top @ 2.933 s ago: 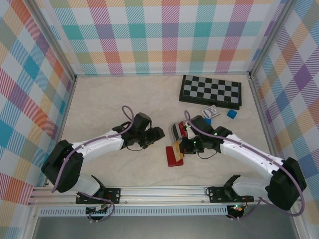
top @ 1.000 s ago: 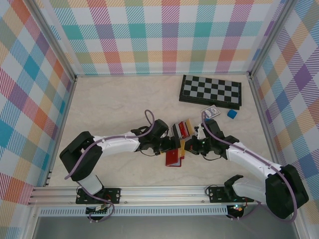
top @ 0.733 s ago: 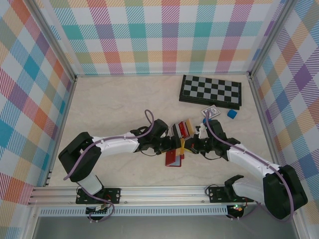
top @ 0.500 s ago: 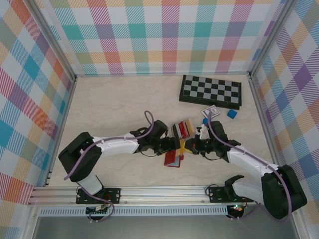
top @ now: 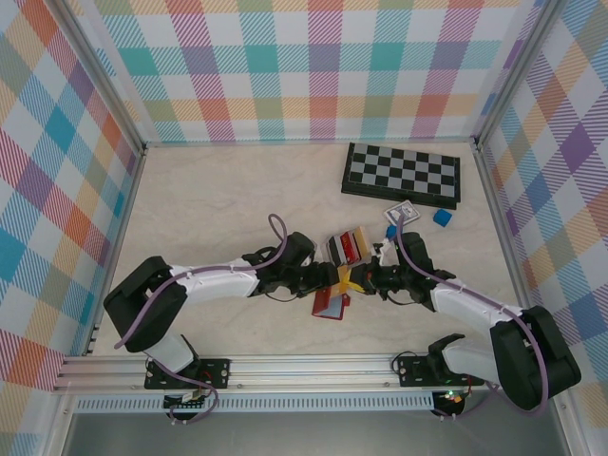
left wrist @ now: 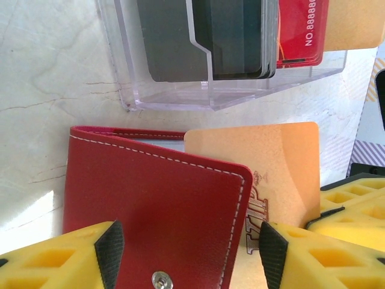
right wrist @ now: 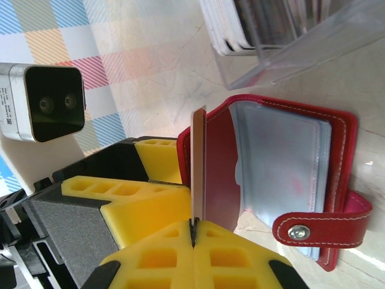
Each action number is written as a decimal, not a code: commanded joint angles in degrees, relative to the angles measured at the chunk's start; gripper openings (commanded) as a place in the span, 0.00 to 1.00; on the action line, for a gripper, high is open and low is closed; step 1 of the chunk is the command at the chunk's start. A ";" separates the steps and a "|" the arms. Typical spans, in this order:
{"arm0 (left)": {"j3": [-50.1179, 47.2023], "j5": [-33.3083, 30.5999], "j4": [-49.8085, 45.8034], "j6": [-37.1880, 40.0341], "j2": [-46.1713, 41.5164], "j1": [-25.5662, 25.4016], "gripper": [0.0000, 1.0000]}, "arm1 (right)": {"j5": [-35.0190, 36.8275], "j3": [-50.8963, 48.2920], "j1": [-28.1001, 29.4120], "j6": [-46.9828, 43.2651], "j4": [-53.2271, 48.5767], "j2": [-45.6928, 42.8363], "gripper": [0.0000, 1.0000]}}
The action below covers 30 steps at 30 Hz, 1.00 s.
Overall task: Put the credit cards into the card holder
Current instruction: Open the card holder at the bottom-center of the table.
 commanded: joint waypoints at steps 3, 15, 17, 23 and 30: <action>-1.06 -0.12 0.21 -0.47 -0.72 -0.08 0.56 | -2.90 0.18 -0.40 1.36 5.42 0.20 0.00; -4.68 -0.22 1.28 -1.76 -3.52 2.40 0.42 | -5.04 -0.19 -0.51 4.82 10.90 2.61 0.00; -5.17 0.28 1.74 -1.87 -3.86 2.96 0.36 | -5.36 0.23 -0.53 4.51 10.62 2.78 0.00; -6.74 0.66 2.09 -2.05 -4.83 4.15 0.20 | -7.17 1.81 -0.50 3.13 9.19 4.10 0.00; -7.74 0.85 0.66 -1.50 -5.79 4.91 0.03 | -5.69 4.67 -0.45 -2.55 -0.32 4.05 0.00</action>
